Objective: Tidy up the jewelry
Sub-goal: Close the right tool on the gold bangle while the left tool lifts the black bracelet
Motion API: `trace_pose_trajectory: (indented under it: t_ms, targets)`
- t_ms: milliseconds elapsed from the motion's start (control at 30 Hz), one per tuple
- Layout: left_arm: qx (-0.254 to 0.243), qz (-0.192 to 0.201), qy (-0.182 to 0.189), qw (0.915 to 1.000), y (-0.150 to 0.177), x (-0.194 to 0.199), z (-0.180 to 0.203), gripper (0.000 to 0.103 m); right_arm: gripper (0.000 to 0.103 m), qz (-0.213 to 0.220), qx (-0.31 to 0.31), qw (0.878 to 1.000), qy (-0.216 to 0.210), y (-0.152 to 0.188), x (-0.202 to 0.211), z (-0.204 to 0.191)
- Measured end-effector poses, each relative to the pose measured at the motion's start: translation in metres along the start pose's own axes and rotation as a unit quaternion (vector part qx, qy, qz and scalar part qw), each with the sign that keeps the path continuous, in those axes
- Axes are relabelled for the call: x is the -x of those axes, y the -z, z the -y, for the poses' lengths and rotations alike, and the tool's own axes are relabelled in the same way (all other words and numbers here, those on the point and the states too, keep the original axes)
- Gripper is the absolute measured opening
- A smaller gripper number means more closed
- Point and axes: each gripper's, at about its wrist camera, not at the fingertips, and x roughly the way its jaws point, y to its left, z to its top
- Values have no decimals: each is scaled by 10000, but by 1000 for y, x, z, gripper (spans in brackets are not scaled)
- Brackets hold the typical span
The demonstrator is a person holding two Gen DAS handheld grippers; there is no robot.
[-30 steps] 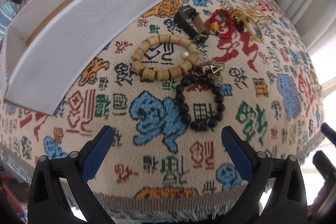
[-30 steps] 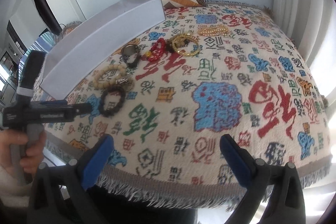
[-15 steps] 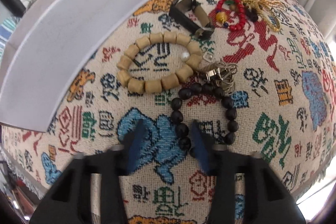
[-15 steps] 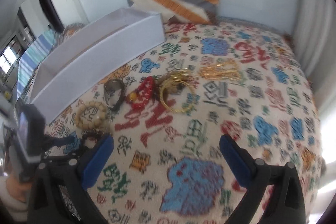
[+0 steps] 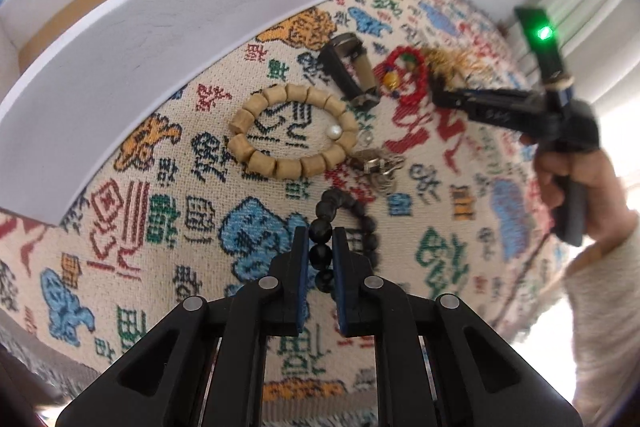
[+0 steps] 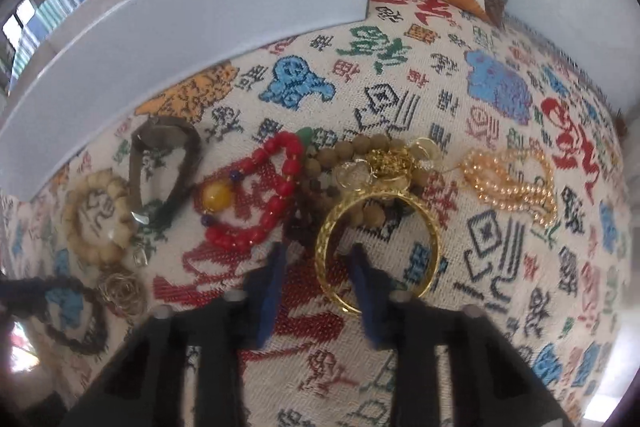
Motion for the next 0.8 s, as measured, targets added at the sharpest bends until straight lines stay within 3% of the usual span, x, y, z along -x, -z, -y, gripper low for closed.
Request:
trace_pose_trajectory:
  t_ms: [133, 300, 433, 567, 633, 800]
  targets:
    - [197, 34, 430, 9989, -7, 17, -4, 10, 6, 150, -335, 9991, -197, 4, 23, 8]
    - [218, 255, 621, 9975, -10, 51, -6, 10, 5, 322, -999, 9902, -921, 11, 67, 27]
    - [276, 465, 760, 9956, -19, 76, -9, 10, 5, 410, -1104, 9854, -1228, 8, 95, 27]
    - [269, 695, 670, 9950, -24, 98, -16, 10, 7, 426, -627, 9949, -669, 2, 102, 12]
    - [322, 766, 658, 9944, -23, 106, -19, 10, 25, 199, -559, 9965, -584, -1, 84, 11]
    - [440, 799, 604, 9940, -18, 114, -28, 10, 26, -227, -570, 9974, -374, -8, 26, 14]
